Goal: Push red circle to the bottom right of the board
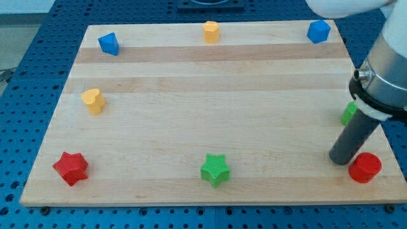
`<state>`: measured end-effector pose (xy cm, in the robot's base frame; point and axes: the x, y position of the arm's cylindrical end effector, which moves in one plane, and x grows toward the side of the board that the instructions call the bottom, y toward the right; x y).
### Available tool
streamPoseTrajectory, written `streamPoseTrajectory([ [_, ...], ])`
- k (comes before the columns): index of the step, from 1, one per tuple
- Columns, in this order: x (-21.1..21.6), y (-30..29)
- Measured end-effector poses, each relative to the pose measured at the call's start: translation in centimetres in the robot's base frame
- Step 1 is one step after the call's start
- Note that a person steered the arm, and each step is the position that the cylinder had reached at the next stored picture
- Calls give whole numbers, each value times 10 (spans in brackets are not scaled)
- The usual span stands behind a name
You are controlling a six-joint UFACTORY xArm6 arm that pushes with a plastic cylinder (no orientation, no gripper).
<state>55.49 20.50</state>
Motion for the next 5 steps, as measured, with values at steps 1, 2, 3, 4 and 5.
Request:
streamPoseTrajectory([
  [1, -29, 0],
  [2, -43, 4],
  [3, -40, 5],
  [4, -27, 5],
  [5, -23, 5],
])
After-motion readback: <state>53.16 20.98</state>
